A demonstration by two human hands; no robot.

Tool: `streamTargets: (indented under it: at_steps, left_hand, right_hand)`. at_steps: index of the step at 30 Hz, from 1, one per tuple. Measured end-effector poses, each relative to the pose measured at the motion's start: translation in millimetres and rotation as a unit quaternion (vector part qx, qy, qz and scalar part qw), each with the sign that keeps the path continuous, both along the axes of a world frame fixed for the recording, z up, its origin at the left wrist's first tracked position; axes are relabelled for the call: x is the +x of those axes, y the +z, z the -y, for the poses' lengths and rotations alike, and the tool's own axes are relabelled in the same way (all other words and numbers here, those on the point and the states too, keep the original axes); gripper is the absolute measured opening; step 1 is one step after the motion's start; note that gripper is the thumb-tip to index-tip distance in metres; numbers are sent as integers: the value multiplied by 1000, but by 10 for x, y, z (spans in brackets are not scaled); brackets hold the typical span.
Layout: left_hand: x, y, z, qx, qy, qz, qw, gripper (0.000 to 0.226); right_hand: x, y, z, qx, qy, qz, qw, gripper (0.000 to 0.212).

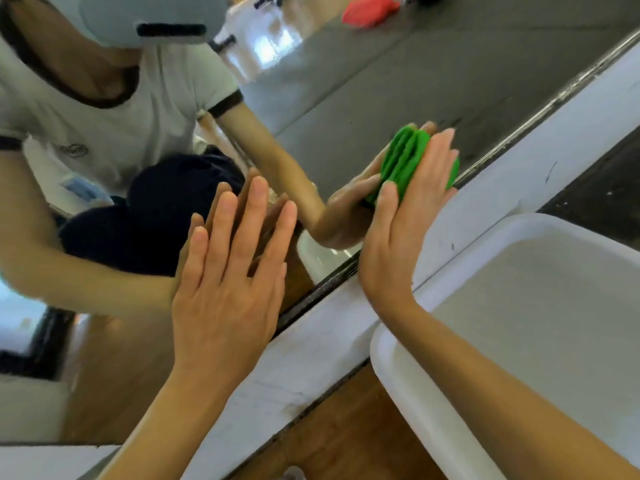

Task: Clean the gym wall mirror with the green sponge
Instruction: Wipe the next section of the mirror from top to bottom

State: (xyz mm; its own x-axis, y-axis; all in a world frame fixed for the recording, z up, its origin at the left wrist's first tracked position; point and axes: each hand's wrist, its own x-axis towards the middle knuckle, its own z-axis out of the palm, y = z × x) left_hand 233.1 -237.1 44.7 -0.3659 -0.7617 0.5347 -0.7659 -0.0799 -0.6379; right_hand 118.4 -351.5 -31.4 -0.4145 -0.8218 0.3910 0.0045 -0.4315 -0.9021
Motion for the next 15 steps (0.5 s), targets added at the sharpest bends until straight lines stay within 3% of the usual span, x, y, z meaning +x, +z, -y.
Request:
streamTargets:
  at_steps: [2,5,7,9,11,13,15]
  left_hand:
    - [-4,7,38,2,-5,1,1000,61]
    - [14,-1,34,4,-12,-12,1000,63]
    - [16,-8,39,1,-6,5,1000,62]
    - [21,-3,48,1,5,15,1000,60]
    - [20,2,50,9,3,18,1000,60]
    - [6,8,55,4,-1,14,1000,60]
    - [-11,16,62,0,-5,4,1000,59]
  right_hand:
    - [-181,29,456,46,-42,45,997,58]
    - [22,40,260,57,-9,75,996,60]
    - [180,14,-229,-19,13,-28,999,56]
    - [233,-130,-526,-123,56,-164,977,58]
    - [78,-204,-341,-185,52,-237,952,56]
    - [-149,-96,66,-157,14,-191,969,54]
    - [-334,110,437,-70,-36,-67,995,54]
